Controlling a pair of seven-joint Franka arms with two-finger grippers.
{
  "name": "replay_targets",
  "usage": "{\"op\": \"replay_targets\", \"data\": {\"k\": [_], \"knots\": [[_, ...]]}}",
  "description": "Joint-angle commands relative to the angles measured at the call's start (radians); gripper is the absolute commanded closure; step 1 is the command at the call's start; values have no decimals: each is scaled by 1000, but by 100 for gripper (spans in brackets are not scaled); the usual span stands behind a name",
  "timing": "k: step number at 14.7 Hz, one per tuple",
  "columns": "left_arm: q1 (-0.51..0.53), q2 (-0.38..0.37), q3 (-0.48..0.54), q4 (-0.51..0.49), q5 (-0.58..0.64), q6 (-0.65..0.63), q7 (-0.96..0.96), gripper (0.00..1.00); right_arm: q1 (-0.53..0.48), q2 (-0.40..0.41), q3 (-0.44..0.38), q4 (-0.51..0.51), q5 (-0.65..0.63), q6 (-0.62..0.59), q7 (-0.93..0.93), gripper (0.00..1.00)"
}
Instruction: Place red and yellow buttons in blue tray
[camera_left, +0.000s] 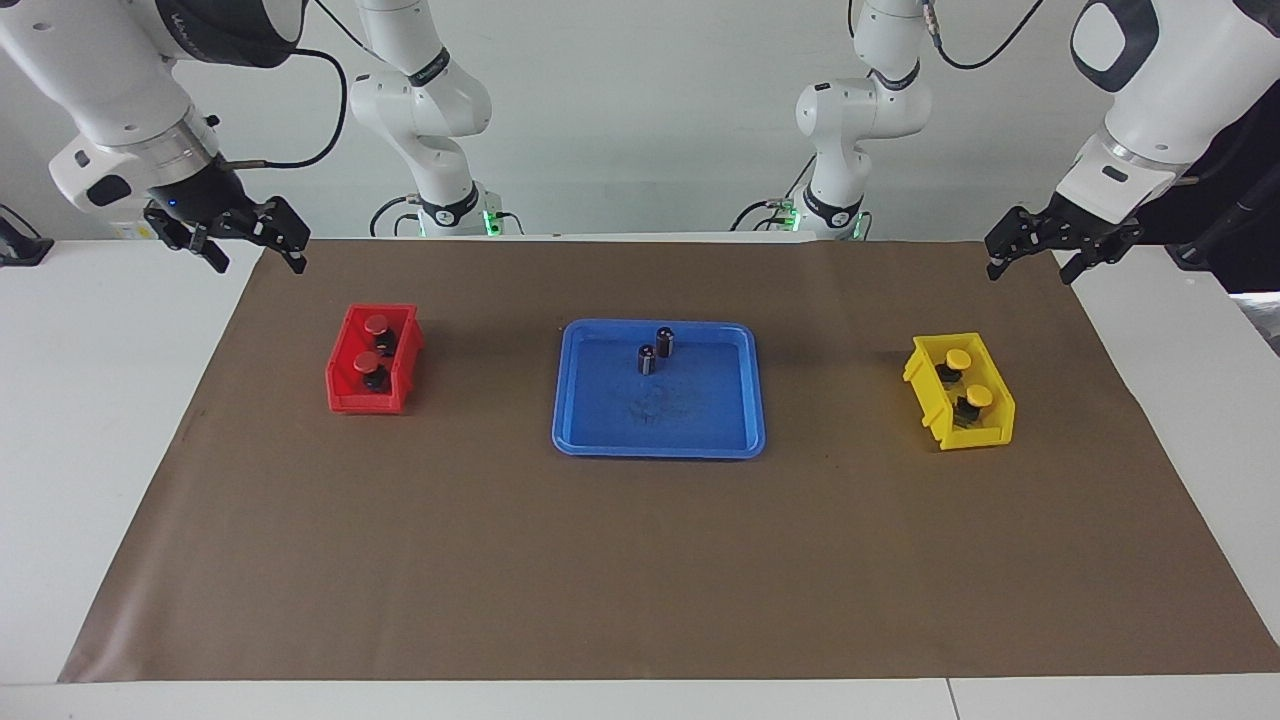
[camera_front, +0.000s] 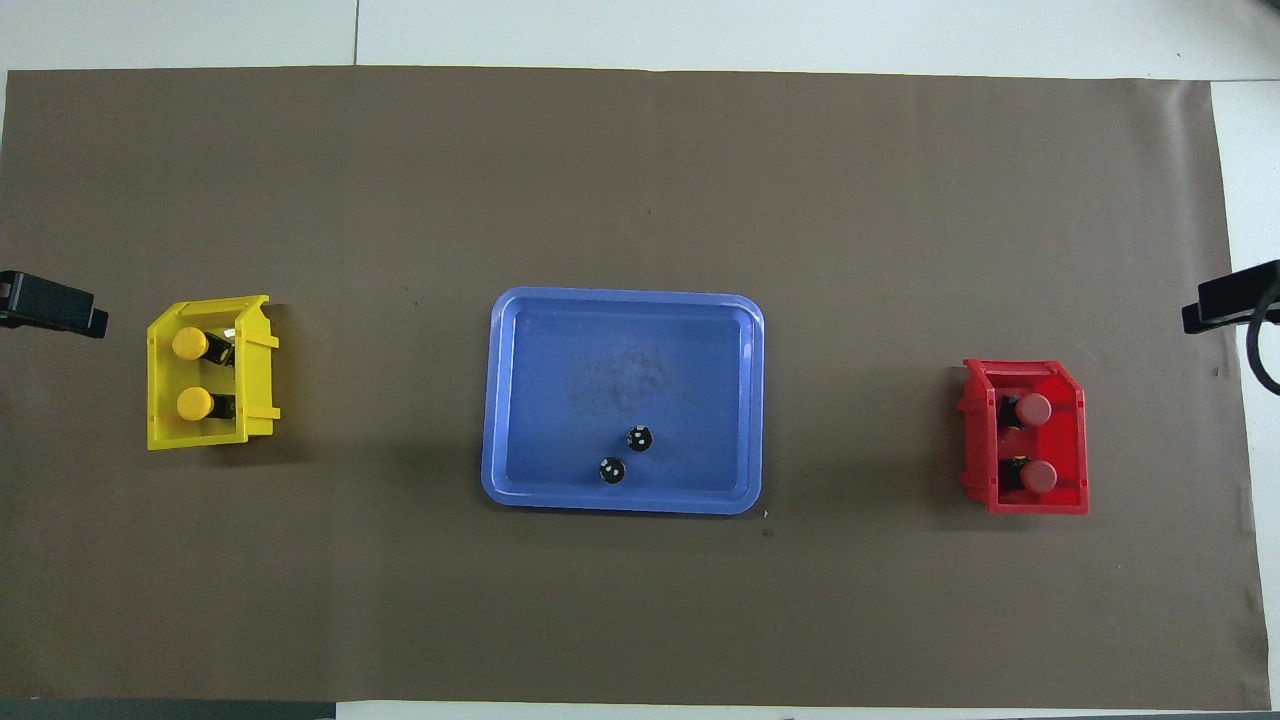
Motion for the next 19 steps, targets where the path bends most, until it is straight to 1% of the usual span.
{"op": "replay_targets", "data": {"k": [1, 5, 8, 9, 10, 12, 13, 14, 16, 18, 19], "knots": [[13, -28, -2, -34, 2, 21, 16, 0, -3, -6, 8, -13, -5, 38, 15, 0], [13, -28, -2, -34, 2, 22, 16, 0, -3, 5, 8, -18, -10, 52, 13, 0], [13, -30, -2, -37, 2, 18, 13, 0, -3, 33, 10, -25, -8, 93, -8, 0], [13, -30, -2, -45, 2, 21, 13, 0, 3, 45, 10, -43, -8, 105, -11, 1], [13, -31, -2, -47, 2, 22, 13, 0, 17, 46, 8, -86, -8, 145, -11, 7], [13, -36, -2, -50, 2, 24, 15, 0, 23, 36, 10, -215, -8, 281, -11, 20], [13, -37, -2, -56, 2, 25, 15, 0, 25, 31, 10, -275, -7, 332, -13, 25], [13, -37, -2, -56, 2, 24, 13, 0, 26, 10, 10, -334, -7, 377, -11, 27], [13, -37, -2, -56, 2, 25, 13, 0, 42, -35, 10, -456, -7, 469, -16, 27], [25, -37, -2, -57, 2, 26, 15, 0, 32, -44, 8, -528, -4, 512, -20, 27], [27, -37, -2, -57, 2, 27, 16, 0, 32, -44, 8, -557, -3, 541, -22, 29]]}}
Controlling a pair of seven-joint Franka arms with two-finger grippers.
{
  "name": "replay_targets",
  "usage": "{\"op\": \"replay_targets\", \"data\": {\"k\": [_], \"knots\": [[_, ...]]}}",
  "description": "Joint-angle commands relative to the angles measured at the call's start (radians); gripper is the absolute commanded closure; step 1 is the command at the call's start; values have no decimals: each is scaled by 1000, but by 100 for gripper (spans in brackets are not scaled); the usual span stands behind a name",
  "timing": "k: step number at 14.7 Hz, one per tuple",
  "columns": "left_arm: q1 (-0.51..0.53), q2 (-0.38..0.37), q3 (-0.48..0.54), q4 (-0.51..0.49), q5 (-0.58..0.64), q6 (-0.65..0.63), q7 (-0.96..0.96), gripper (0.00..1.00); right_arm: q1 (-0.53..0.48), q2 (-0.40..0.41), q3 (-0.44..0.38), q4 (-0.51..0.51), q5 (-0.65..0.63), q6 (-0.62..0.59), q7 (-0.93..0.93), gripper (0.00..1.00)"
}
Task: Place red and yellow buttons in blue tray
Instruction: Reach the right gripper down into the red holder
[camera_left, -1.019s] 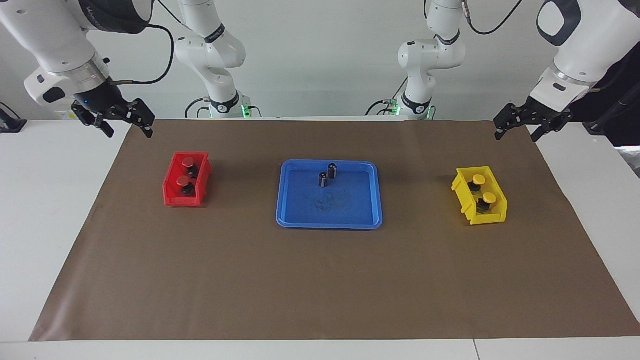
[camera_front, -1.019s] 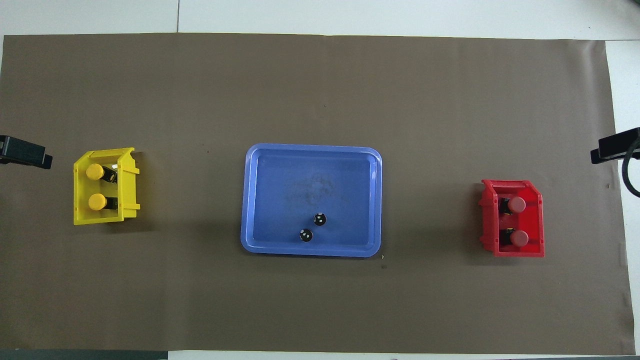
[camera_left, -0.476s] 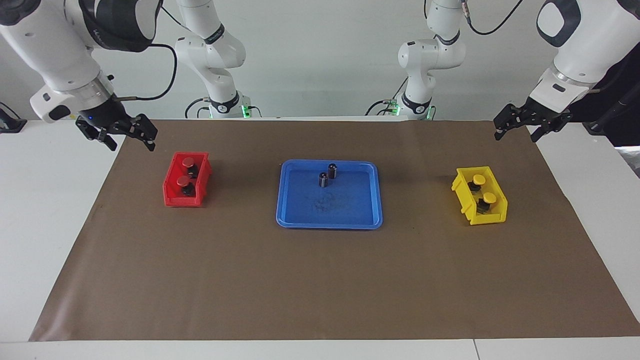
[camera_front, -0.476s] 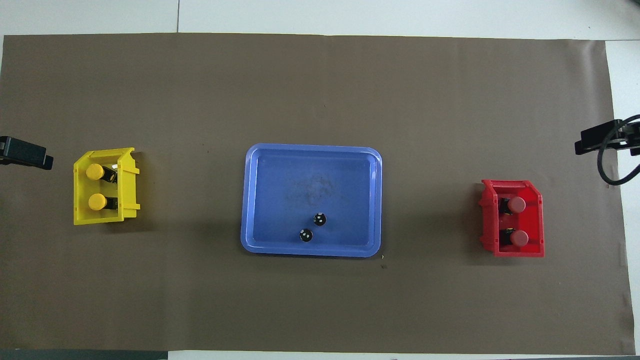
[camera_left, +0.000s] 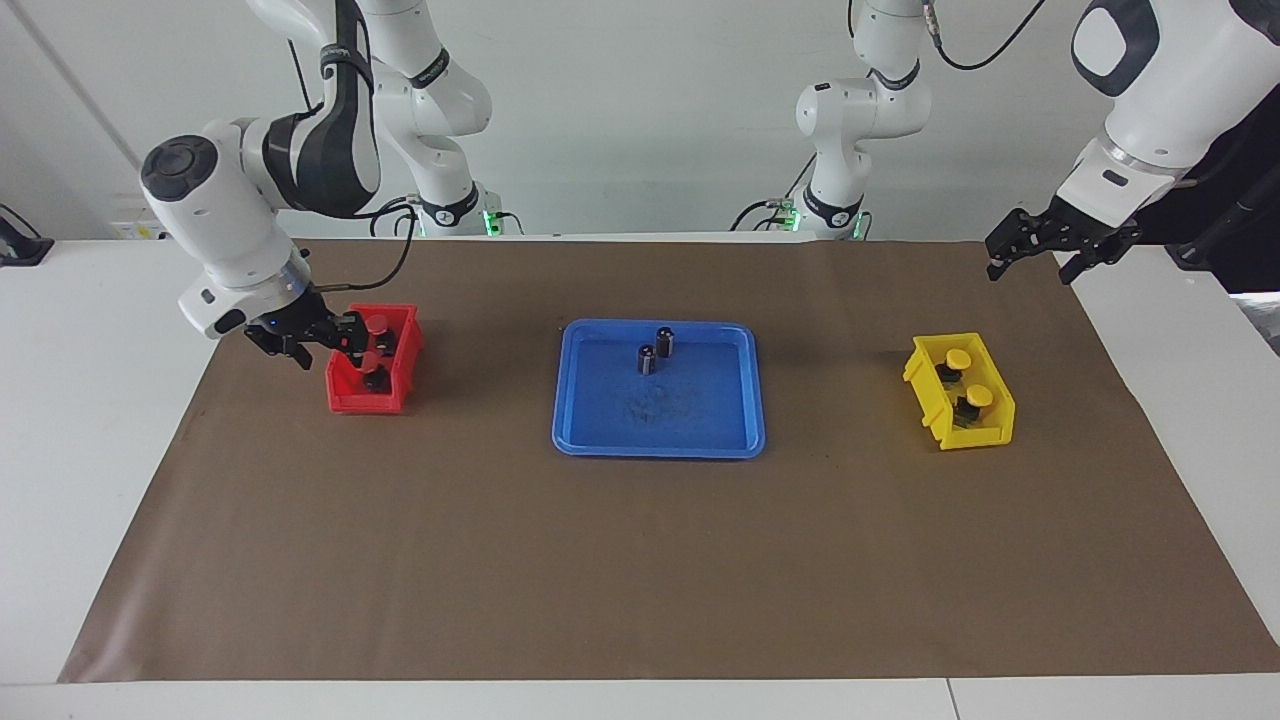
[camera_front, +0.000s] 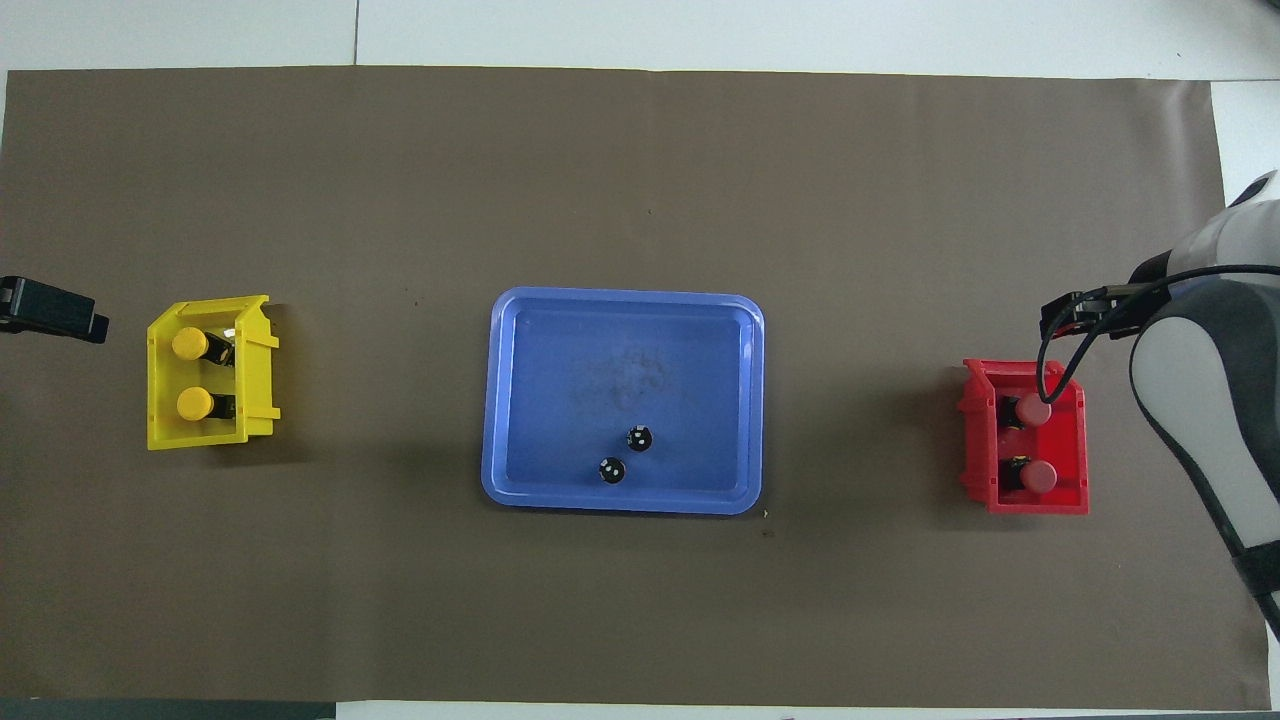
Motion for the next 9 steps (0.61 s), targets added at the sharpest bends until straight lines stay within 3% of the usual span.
{"op": "replay_targets", "data": {"k": [1, 4, 9], "knots": [[18, -34, -3, -43, 2, 24, 16, 0, -5, -73, 2, -145, -4, 92, -18, 31], [18, -60, -3, -101, 2, 67, 18, 0, -5, -107, 2, -242, -4, 172, -45, 32], [20, -100, -3, -197, 2, 173, 18, 0, -30, -108, 2, -313, -4, 241, -104, 36]]}}
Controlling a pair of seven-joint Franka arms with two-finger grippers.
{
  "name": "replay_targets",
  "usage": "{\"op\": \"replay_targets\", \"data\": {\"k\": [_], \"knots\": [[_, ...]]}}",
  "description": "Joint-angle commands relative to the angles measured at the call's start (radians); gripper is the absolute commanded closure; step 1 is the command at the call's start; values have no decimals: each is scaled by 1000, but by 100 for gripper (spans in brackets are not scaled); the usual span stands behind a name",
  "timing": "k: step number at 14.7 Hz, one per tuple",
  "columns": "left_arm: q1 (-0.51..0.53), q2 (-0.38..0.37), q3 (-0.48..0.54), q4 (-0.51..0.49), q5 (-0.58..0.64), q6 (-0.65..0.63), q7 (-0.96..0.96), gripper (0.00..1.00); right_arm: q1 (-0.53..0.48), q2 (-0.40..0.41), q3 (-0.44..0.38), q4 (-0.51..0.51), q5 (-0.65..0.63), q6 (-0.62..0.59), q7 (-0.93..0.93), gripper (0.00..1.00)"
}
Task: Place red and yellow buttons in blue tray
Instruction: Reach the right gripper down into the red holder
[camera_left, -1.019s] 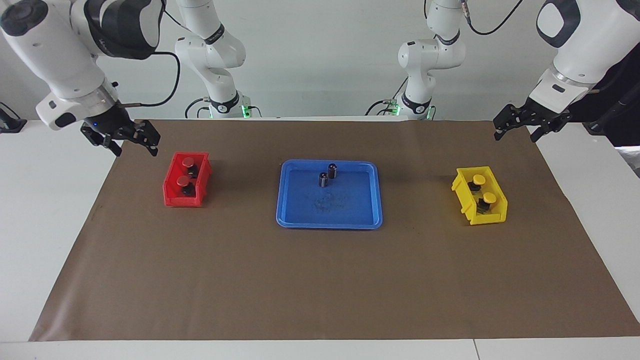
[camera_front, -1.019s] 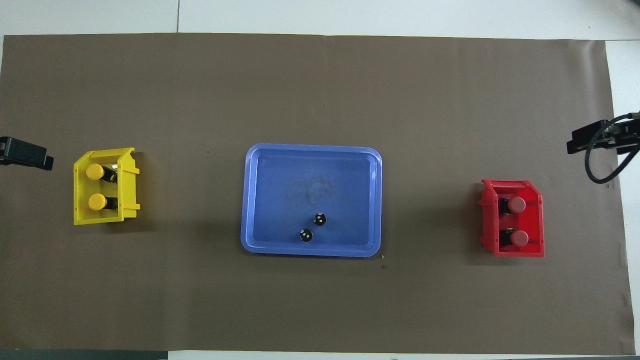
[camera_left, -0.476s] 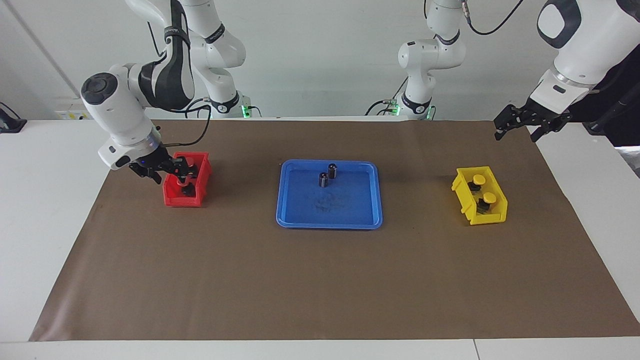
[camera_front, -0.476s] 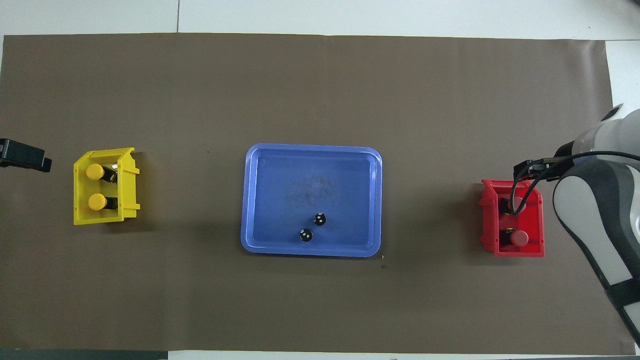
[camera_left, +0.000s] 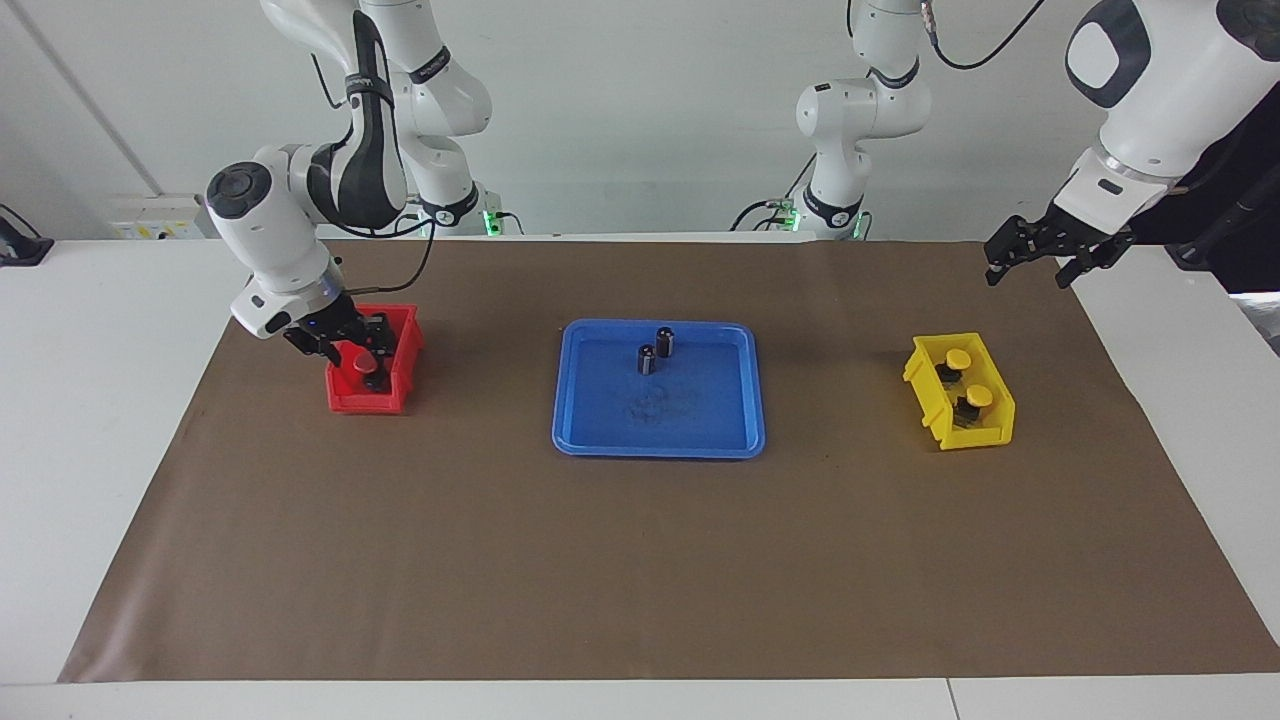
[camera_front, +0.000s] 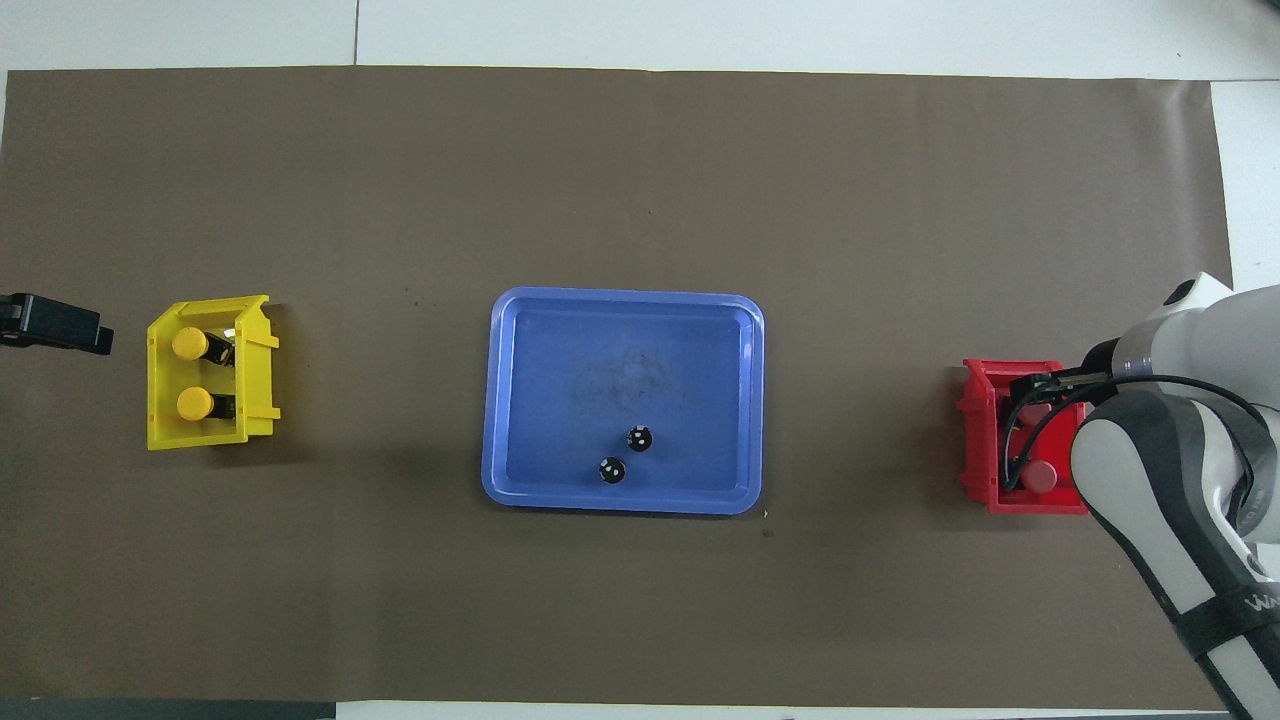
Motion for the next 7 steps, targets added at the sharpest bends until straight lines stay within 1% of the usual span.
{"op": "replay_targets", "data": {"k": [1, 7], "knots": [[6, -60, -4, -102, 2, 94, 15, 0, -9, -38, 5, -60, -4, 47, -24, 36], [22, -65, -4, -104, 2, 91, 15, 0, -9, -25, 5, -75, -4, 87, -22, 37]]}}
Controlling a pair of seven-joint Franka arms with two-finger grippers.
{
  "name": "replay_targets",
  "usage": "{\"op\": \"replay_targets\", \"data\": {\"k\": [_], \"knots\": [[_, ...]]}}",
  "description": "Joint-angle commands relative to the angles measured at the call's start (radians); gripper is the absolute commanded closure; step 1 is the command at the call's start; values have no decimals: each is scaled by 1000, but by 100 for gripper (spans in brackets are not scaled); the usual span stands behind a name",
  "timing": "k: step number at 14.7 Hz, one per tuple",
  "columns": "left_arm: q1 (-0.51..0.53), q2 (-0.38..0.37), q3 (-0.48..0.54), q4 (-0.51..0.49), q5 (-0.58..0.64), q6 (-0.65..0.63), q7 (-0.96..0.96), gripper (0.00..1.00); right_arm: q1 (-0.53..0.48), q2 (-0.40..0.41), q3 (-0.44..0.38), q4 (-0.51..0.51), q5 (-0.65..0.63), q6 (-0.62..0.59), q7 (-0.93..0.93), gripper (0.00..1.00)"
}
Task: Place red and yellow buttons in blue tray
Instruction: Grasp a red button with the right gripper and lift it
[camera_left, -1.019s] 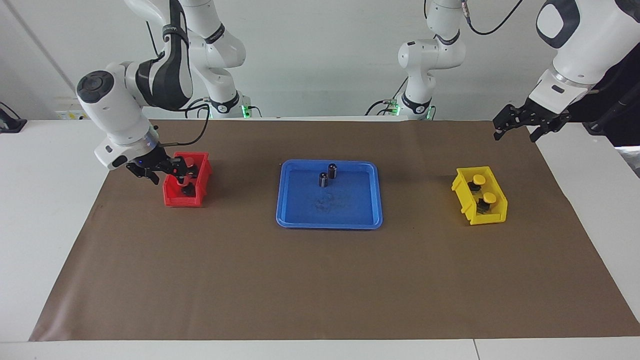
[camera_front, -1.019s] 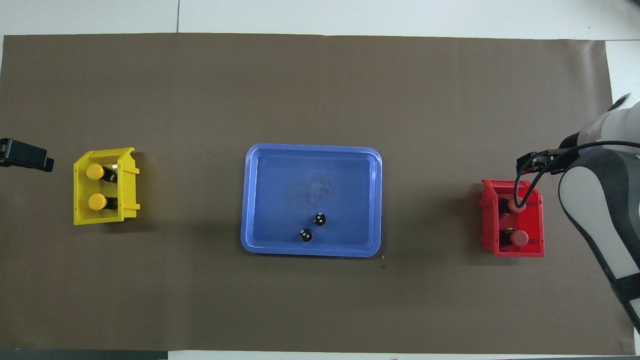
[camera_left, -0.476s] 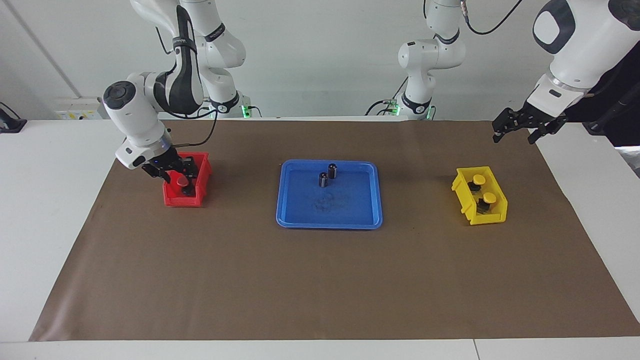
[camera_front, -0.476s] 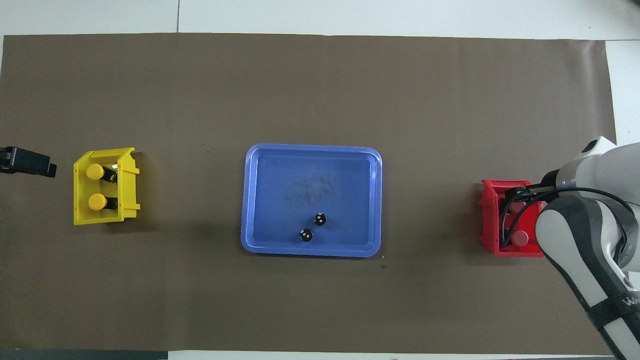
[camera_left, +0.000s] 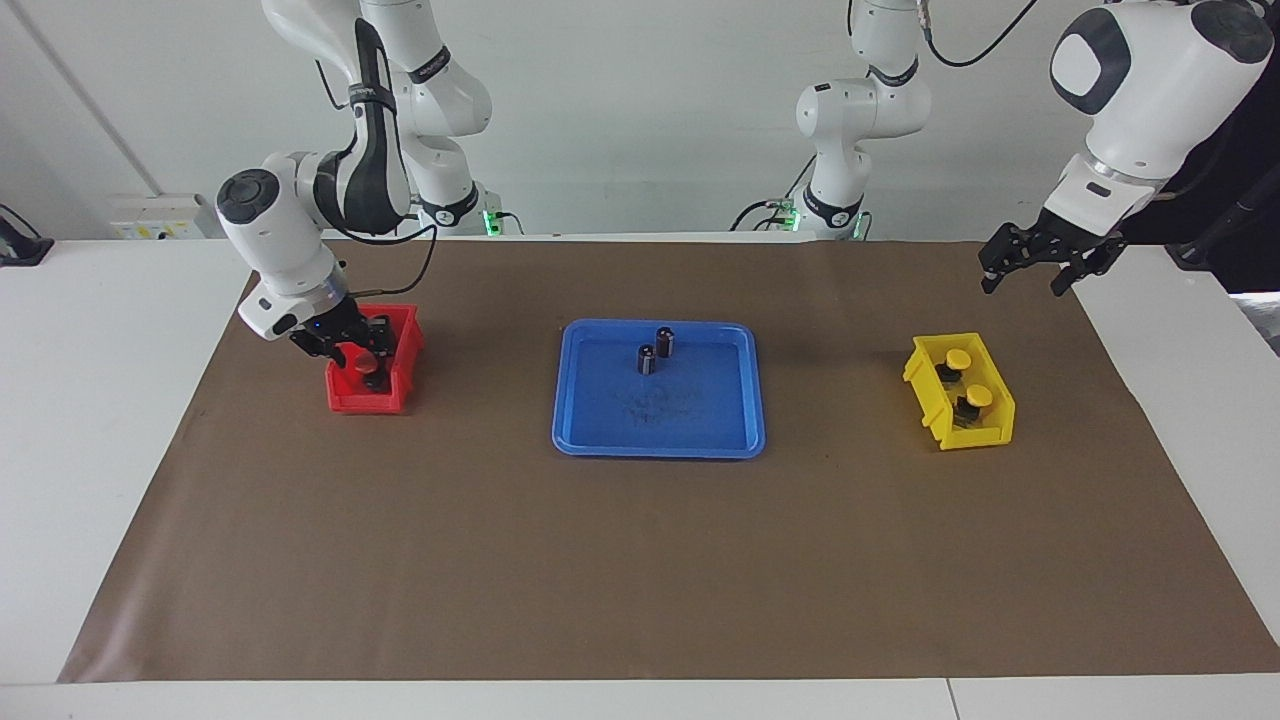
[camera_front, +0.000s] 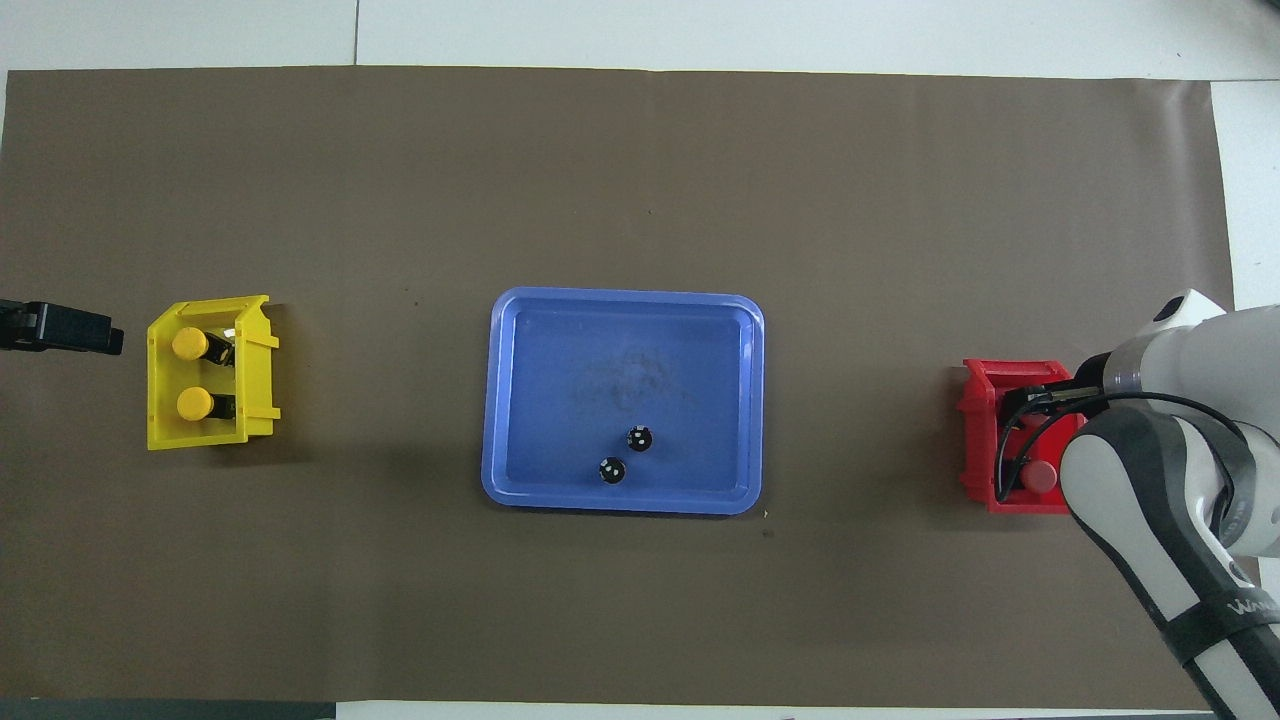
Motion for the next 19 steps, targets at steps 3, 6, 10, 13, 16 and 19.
{"op": "replay_targets", "data": {"k": [3, 6, 10, 13, 16, 19], "knots": [[19, -29, -4, -36, 1, 21, 15, 0, -10, -20, 6, -38, -4, 41, -21, 37], [24, -29, -4, -36, 1, 35, 15, 0, -10, -23, 6, -63, -4, 75, -21, 39], [22, -28, -5, -32, 1, 29, 11, 0, -10, -3, 6, -63, -4, 94, -23, 39], [22, -28, -4, -33, 1, 32, 11, 0, -12, -3, 6, -63, -4, 88, -29, 46], [22, -29, -4, -36, 1, 26, 11, 0, -12, -2, 6, -56, -4, 84, -29, 58], [22, -29, -5, -36, 1, 24, 11, 0, -9, 4, 6, -21, -2, 40, -27, 73]]}}
